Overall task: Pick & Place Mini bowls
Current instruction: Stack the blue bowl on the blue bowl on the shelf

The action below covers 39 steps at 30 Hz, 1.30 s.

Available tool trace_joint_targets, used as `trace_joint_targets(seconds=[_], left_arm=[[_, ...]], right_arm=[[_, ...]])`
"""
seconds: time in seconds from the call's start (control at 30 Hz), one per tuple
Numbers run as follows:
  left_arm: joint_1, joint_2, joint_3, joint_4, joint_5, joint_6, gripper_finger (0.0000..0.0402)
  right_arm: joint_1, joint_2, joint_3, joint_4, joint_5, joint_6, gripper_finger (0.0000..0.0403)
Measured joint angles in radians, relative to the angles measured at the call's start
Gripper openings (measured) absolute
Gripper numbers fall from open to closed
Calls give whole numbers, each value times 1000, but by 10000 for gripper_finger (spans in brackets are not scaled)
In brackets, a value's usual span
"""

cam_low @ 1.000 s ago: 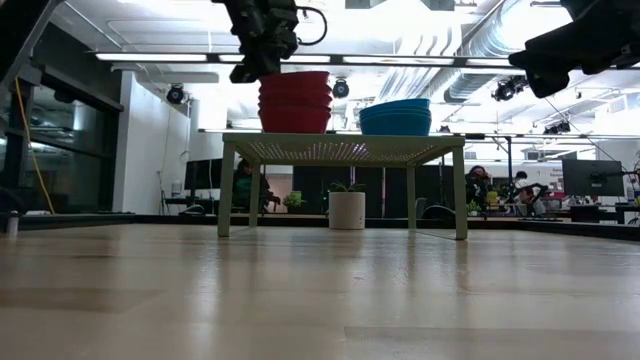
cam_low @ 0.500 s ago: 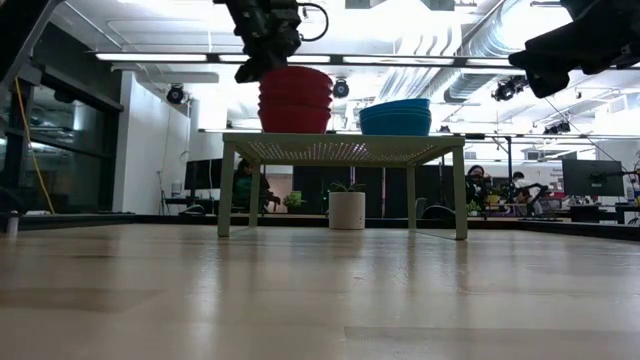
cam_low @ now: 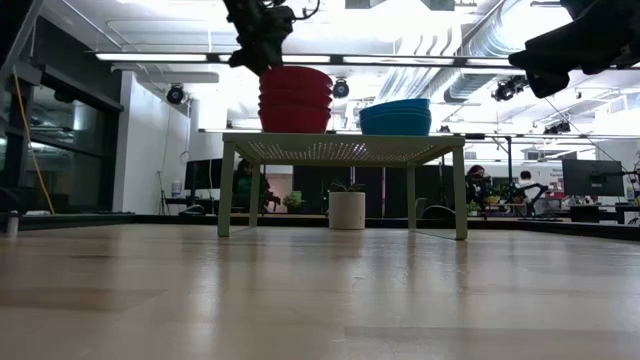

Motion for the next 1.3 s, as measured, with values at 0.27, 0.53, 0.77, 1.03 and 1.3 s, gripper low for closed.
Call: trace_joint_targets(seconds=[0.27, 0.53, 0.77, 1.03, 1.3], left_arm=[[-14, -16, 0, -2, -102, 15, 172], [-28, -43, -2, -20, -166, 52, 172], [-55, -88, -1, -106, -229, 21, 172], [-115, -137, -1, -298, -261, -132, 172], [-172, -213, -115, -282, -239, -207, 172]], right_arm=[[0, 0, 0, 0, 0, 0, 130], [0, 0, 0, 0, 0, 0, 130], [0, 0, 0, 0, 0, 0, 130], [0, 0, 0, 0, 0, 0, 130], [0, 0, 0, 0, 0, 0, 130]])
